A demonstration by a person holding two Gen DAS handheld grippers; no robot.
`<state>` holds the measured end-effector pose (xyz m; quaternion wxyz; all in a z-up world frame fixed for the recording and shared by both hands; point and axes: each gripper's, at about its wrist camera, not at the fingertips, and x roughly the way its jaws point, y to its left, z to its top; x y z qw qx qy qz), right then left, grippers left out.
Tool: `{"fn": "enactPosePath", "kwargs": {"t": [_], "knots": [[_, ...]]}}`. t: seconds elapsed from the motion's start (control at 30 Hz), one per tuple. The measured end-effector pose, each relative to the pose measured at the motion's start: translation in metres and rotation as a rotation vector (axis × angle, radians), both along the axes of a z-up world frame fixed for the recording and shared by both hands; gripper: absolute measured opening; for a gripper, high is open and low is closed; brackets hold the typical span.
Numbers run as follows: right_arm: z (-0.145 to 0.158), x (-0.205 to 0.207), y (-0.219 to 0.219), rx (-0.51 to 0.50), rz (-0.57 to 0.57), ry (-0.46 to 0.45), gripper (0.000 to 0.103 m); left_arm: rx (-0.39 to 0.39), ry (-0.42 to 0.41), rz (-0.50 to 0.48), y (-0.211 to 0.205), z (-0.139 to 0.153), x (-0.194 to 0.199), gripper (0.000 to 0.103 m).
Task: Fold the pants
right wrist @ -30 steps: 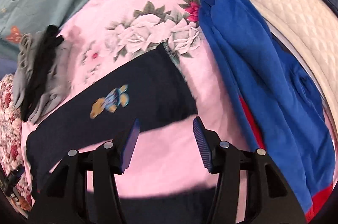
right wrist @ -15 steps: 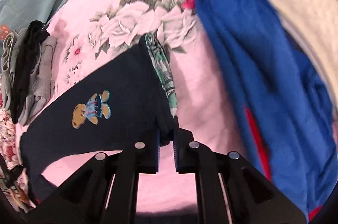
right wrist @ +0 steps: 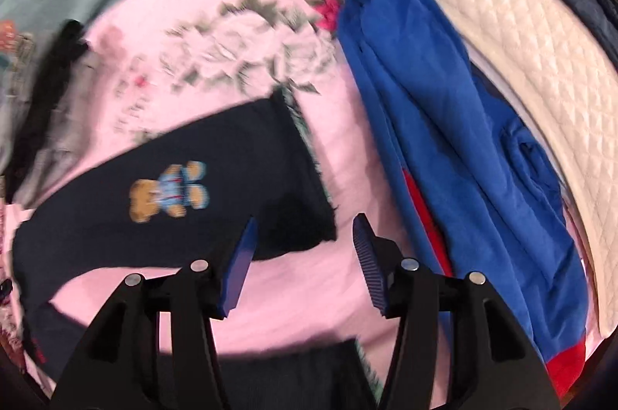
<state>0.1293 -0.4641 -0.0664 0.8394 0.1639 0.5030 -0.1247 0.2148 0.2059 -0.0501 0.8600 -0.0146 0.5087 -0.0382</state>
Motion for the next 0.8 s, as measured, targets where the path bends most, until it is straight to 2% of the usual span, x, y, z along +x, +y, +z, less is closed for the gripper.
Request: {"fn": "enactPosePath", "kwargs": {"t": [0.13, 0.27, 0.33, 0.4, 0.5, 0.57, 0.6, 0.7, 0.8], "knots": [[0.023, -0.032, 0.033, 0.037, 0.074, -0.074, 0.054, -0.031, 0.028, -0.181, -0.006, -0.01, 0.052, 0.086], [0.02, -0.055, 0.071, 0.06, 0.119, -0.063, 0.054, -0.155, 0.126, -0.318, -0.003, -0.044, 0.102, 0.086], [0.018, -0.071, 0.083, 0.035, 0.123, -0.042, 0.054, -0.215, 0.167, -0.36, -0.002, -0.058, 0.109, 0.086], [0.017, -0.085, 0.091, 0.002, 0.101, -0.021, 0.054, -0.331, 0.277, -0.418, 0.0, -0.08, 0.121, 0.086], [0.018, -0.099, 0.094, -0.029, 0.056, -0.001, 0.054, -0.378, 0.27, -0.503, -0.001, -0.082, 0.116, 0.088], [0.019, -0.098, 0.097, -0.046, 0.038, 0.011, 0.054, -0.491, 0.332, -0.582, -0.005, -0.086, 0.109, 0.086], [0.02, -0.095, 0.102, -0.057, 0.038, 0.016, 0.054, -0.511, 0.34, -0.623, -0.01, -0.087, 0.103, 0.086], [0.024, -0.068, 0.125, -0.083, 0.105, 0.016, 0.054, -0.501, 0.305, -0.692, -0.018, -0.084, 0.087, 0.077], [0.027, -0.029, 0.165, -0.075, 0.272, -0.007, 0.054, -0.567, 0.263, -0.687, -0.012, -0.079, 0.084, 0.049]]}}
